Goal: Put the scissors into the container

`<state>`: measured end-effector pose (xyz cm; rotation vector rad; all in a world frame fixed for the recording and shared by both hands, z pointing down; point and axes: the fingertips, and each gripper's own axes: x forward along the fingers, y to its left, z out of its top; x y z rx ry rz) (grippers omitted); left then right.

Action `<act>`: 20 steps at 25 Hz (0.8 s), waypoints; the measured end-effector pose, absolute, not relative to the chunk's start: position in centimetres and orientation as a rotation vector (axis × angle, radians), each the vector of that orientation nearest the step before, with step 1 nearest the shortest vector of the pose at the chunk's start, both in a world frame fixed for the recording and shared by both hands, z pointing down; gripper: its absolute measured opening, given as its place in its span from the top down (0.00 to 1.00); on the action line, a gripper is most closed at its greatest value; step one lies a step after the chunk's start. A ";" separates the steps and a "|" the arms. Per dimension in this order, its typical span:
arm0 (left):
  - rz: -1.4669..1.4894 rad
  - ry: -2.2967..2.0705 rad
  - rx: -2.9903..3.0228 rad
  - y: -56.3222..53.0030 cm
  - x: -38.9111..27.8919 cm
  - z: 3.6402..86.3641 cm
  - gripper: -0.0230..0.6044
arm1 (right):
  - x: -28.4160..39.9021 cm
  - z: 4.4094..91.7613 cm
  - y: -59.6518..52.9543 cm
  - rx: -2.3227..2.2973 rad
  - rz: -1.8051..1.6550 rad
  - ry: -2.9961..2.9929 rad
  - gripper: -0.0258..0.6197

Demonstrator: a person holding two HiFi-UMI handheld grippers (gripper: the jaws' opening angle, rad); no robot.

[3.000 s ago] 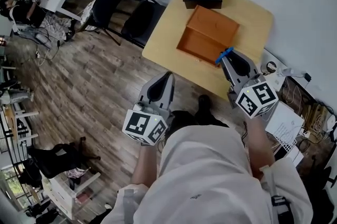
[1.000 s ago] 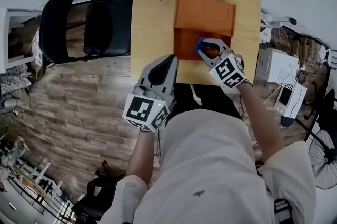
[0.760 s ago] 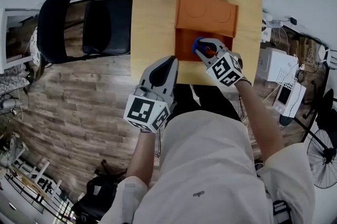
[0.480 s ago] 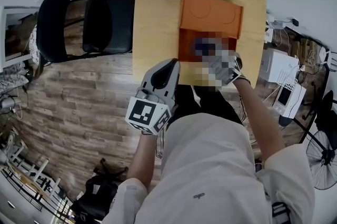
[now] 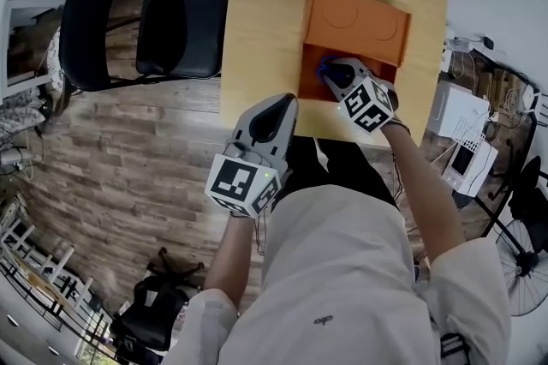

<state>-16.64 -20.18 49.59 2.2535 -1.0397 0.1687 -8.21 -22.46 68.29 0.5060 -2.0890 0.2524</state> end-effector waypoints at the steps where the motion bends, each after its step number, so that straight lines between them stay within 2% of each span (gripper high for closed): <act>1: 0.170 -1.037 2.254 -20.2 -16.6 49.6 0.95 | -8.2 68.4 -22.5 0.505 0.254 -2.086 0.84; 20: 0.192 -1.078 2.250 -19.4 -15.8 49.4 0.95 | -7.8 66.8 -22.1 0.497 0.227 -2.117 0.83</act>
